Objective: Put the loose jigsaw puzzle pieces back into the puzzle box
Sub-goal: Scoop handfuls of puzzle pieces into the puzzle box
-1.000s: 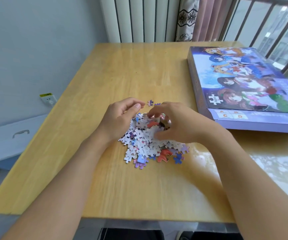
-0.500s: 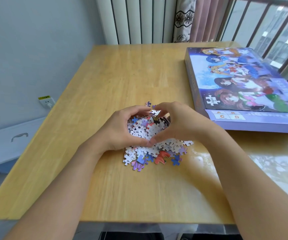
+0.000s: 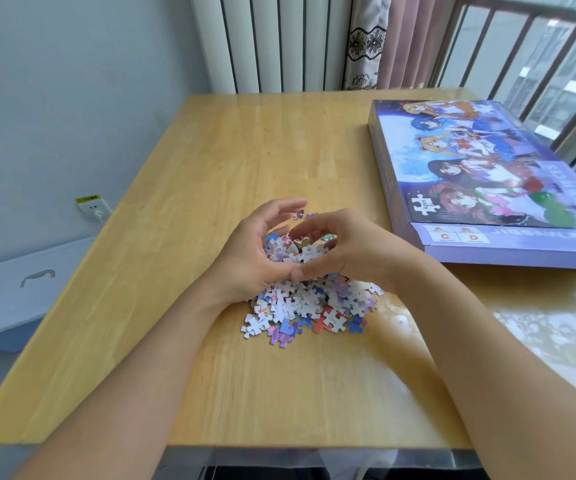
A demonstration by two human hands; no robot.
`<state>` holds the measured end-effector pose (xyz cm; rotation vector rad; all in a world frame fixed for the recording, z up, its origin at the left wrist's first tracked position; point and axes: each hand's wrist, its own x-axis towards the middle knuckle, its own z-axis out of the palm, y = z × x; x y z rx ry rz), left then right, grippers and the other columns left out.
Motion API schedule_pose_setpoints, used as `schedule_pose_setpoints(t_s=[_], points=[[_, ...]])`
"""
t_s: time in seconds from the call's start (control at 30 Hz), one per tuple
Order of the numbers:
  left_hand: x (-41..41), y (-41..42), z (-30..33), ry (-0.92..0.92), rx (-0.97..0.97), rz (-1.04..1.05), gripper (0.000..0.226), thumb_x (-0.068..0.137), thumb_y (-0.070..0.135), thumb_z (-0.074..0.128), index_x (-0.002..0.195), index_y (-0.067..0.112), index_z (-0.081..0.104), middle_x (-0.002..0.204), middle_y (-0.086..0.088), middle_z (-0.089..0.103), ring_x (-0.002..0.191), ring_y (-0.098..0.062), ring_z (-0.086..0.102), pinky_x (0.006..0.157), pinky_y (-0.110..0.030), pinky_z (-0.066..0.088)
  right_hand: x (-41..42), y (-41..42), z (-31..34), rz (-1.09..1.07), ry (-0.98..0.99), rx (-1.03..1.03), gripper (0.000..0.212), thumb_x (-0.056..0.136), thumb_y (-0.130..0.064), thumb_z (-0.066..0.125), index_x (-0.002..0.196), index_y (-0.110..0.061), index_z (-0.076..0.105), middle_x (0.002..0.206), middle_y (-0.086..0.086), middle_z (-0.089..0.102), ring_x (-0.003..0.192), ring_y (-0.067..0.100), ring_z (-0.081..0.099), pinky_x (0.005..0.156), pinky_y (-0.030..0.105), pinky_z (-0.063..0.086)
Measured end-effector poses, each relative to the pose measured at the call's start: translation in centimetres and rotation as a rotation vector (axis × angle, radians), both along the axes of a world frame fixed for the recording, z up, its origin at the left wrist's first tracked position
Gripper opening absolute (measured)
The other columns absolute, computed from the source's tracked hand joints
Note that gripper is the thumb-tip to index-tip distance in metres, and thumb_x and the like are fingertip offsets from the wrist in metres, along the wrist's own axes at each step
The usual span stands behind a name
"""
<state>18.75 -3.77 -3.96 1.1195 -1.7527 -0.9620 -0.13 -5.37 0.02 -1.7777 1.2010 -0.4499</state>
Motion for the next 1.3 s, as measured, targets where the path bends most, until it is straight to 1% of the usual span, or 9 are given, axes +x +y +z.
schedule_pose_setpoints(t_s=[0.17, 0.33, 0.47, 0.6, 0.7, 0.83, 1.03, 1.2, 1.3], points=[[0.0, -0.2, -0.1, 0.041, 0.005, -0.021, 0.083, 0.065, 0.002, 0.084, 0.134, 0.037, 0.053, 0.141, 0.017, 0.055, 0.138, 0.001, 0.042, 0.111, -0.017, 0.036, -0.2, -0.1, -0.1, 0.034, -0.061, 0.047, 0.048, 0.068, -0.026, 0.093, 0.109, -0.041, 0.072, 0.121, -0.001, 0.061, 0.107, 0.014, 0.064, 0.094, 0.051, 0.053], [-0.5, -0.7, 0.1, 0.144, 0.014, 0.033, 0.067, 0.071, 0.021, 0.085, 0.131, 0.023, 0.056, 0.138, 0.004, 0.058, 0.134, -0.009, 0.049, 0.113, -0.029, 0.040, 0.0, -0.2, -0.4, 0.012, -0.156, 0.110, 0.050, 0.068, -0.010, 0.092, 0.112, -0.019, 0.071, 0.098, 0.008, 0.067, 0.080, 0.023, 0.061, 0.087, 0.066, 0.050], [-1.0, -0.9, -0.2, 0.139, 0.008, 0.113, 0.042, 0.093, 0.030, 0.068, 0.132, 0.028, 0.055, 0.135, 0.006, 0.058, 0.132, -0.004, 0.050, 0.109, -0.025, 0.041, 1.2, 0.3, -0.7, -0.013, -0.026, -0.100, 0.070, 0.063, -0.028, 0.096, 0.126, -0.024, 0.064, 0.108, -0.011, 0.067, 0.088, -0.010, 0.059, 0.079, 0.026, 0.049], [-1.8, -0.7, 0.4, 0.270, 0.066, 0.206, 0.038, 0.100, 0.051, 0.036, 0.128, 0.035, 0.056, 0.133, 0.007, 0.059, 0.124, 0.006, 0.052, 0.099, -0.012, 0.040, 2.4, 0.9, -1.2, -0.040, 0.098, -0.291, 0.092, 0.059, -0.044, 0.095, 0.140, -0.023, 0.056, 0.130, -0.006, 0.061, 0.118, 0.011, 0.056, 0.088, 0.024, 0.042], [-2.0, -0.8, 0.4, 0.429, 0.147, 0.195, 0.045, 0.101, 0.055, 0.025, 0.130, 0.035, 0.053, 0.142, 0.003, 0.054, 0.140, -0.008, 0.041, 0.117, -0.030, 0.030, 2.5, 0.8, -1.3, -0.033, 0.149, -0.336, 0.087, 0.061, -0.045, 0.093, 0.138, -0.023, 0.058, 0.130, -0.004, 0.060, 0.119, 0.014, 0.054, 0.085, 0.022, 0.037], [-2.1, -0.8, 0.7, 0.545, 0.173, 0.216, 0.050, 0.106, 0.045, 0.022, 0.140, 0.019, 0.048, 0.143, -0.005, 0.052, 0.143, -0.018, 0.038, 0.120, -0.039, 0.030, 1.9, 0.6, -1.0, -0.035, 0.137, -0.318, 0.062, 0.063, -0.040, 0.094, 0.117, -0.023, 0.068, 0.107, -0.011, 0.064, 0.099, 0.010, 0.057, 0.069, 0.004, 0.039], [-1.9, -0.7, 1.2, 0.610, 0.148, 0.291, 0.043, 0.109, 0.039, 0.025, 0.129, 0.018, 0.056, 0.135, -0.007, 0.059, 0.135, -0.017, 0.049, 0.116, -0.041, 0.037, 1.6, 0.4, -0.7, -0.044, 0.109, -0.274, 0.060, 0.064, -0.029, 0.094, 0.118, -0.025, 0.068, 0.096, -0.008, 0.064, 0.081, 0.007, 0.061, 0.060, 0.009, 0.043], [-1.9, -0.7, 1.1, 0.653, 0.133, 0.322, 0.042, 0.109, 0.038, 0.027, 0.123, 0.016, 0.061, 0.126, -0.005, 0.064, 0.130, -0.018, 0.054, 0.113, -0.041, 0.042, 1.4, 0.3, -0.8, 0.032, 0.221, -0.214, 0.090, 0.059, -0.044, 0.095, 0.138, -0.024, 0.058, 0.118, -0.007, 0.057, 0.104, 0.011, 0.055, 0.072, 0.017, 0.041], [-2.1, -0.7, 1.1, 0.664, 0.106, 0.314, 0.042, 0.109, 0.037, 0.026, 0.122, 0.015, 0.060, 0.127, -0.008, 0.063, 0.130, -0.019, 0.055, 0.112, -0.041, 0.043, 1.6, 0.4, -0.7, 0.058, 0.252, -0.243, 0.084, 0.060, -0.044, 0.094, 0.133, -0.022, 0.060, 0.104, -0.011, 0.053, 0.093, 0.011, 0.052, 0.064, 0.009, 0.036]])
